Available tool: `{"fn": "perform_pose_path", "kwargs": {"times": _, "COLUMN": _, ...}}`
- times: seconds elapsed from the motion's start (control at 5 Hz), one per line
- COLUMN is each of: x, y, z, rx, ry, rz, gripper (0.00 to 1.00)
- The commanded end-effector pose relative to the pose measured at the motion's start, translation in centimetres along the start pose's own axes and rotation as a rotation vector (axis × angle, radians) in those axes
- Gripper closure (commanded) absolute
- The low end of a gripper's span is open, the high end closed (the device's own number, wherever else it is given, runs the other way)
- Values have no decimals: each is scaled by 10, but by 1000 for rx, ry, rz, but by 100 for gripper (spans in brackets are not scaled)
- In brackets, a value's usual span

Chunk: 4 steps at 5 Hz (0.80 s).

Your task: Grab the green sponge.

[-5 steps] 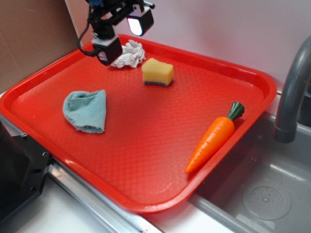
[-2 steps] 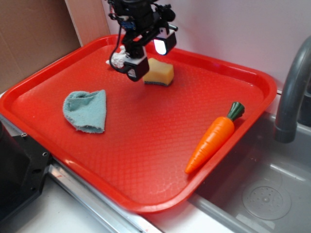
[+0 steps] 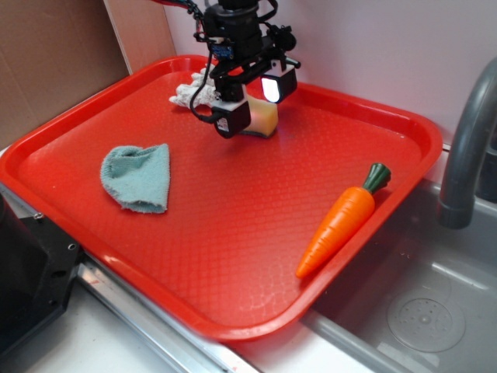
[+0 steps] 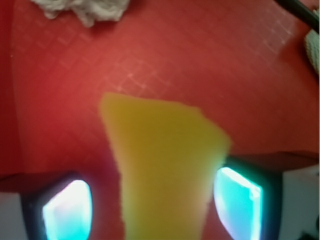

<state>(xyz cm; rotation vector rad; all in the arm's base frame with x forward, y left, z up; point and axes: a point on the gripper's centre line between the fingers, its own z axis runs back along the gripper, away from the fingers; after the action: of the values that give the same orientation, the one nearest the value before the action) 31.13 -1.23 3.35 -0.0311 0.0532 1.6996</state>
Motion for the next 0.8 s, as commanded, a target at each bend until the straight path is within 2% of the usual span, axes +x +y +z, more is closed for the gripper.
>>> {"fn": "perform_pose_path", "kwargs": {"times": 0.0, "x": 5, "y": -9, "z": 11, "rx": 12, "ry": -30, "rz": -28, "gripper": 100}}
{"fn": "perform_pose_path", "kwargs": {"times": 0.2, "x": 5, "y": -9, "z": 9, "rx": 36, "ry": -19, "rz": -24, "gripper": 100}}
{"fn": "perform_pose_path", "kwargs": {"times": 0.4, "x": 1, "y": -3, "z": 29, "rx": 27, "ry": -82, "rz": -131, "gripper": 100}}
{"fn": "perform_pose_path", "kwargs": {"times": 0.6, "x": -13, "y": 6, "z": 73, "rx": 65, "ry": 45, "rz": -383, "gripper": 100}}
